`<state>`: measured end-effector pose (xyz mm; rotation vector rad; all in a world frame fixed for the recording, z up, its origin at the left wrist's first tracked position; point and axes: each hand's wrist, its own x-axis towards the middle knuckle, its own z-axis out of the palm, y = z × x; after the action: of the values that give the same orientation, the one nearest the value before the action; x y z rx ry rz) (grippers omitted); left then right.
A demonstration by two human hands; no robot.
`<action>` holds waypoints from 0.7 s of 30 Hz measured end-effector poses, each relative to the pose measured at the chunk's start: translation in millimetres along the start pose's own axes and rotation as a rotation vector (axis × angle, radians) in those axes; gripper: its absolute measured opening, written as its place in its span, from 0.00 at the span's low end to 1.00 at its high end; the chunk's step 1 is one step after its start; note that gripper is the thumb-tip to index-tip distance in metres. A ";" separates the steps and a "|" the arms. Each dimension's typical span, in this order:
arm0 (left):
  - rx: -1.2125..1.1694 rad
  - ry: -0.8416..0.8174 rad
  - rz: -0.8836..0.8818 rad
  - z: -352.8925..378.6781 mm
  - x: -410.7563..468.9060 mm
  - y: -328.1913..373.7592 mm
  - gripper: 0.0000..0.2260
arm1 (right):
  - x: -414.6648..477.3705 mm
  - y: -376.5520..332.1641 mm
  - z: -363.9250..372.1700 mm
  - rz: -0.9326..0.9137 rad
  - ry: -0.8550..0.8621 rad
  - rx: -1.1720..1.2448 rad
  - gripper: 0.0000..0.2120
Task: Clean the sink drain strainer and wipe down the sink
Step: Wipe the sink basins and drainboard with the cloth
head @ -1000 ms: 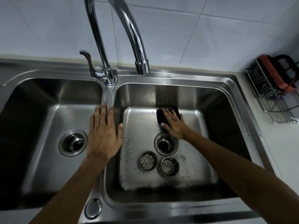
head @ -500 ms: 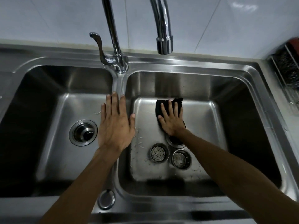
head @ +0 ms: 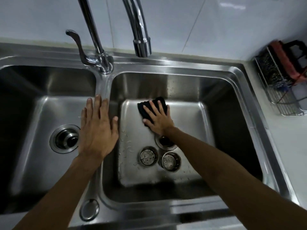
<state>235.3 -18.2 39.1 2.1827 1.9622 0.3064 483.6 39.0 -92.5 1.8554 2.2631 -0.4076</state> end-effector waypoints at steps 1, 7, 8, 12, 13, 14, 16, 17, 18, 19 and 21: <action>-0.003 0.011 0.000 0.5 0.2 -1.6 0.31 | -8.7 20.1 -0.2 0.045 -0.004 -0.007 0.32; 0.007 0.039 0.013 6.6 1.5 -2.4 0.32 | -72.2 118.0 -1.8 0.325 -0.075 -0.021 0.34; 0.005 0.051 0.014 7.2 1.5 -2.7 0.31 | -78.6 122.9 -1.6 0.333 -0.088 -0.034 0.35; 0.007 0.080 0.024 8.4 0.7 -2.4 0.31 | -84.4 124.6 -0.8 0.360 -0.102 -0.003 0.36; 0.007 0.089 0.029 8.7 1.4 -2.9 0.31 | -84.1 121.7 0.3 0.361 -0.105 0.015 0.35; 0.007 0.094 0.037 9.3 2.2 -2.9 0.31 | -86.5 118.7 2.8 0.358 -0.112 0.032 0.35; 0.009 0.098 0.044 9.4 3.2 -2.5 0.31 | -98.2 114.7 12.1 0.317 -0.130 0.023 0.34; 0.008 0.097 0.042 8.8 3.0 -1.8 0.31 | -108.1 113.6 17.8 0.283 -0.156 -0.003 0.33; 0.005 0.095 0.036 8.4 2.5 -1.0 0.32 | -119.6 113.0 23.2 0.247 -0.191 -0.031 0.33; 0.002 0.092 0.032 7.8 1.1 0.1 0.31 | -132.9 111.9 28.3 0.215 -0.227 -0.051 0.33; -0.007 0.084 0.029 5.3 -0.2 2.0 0.31 | -159.1 108.7 38.0 0.170 -0.283 -0.079 0.34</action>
<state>238.6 -18.7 34.6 2.2298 1.9700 0.4153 620.9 -101.4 -88.6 1.8045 1.8963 -0.5091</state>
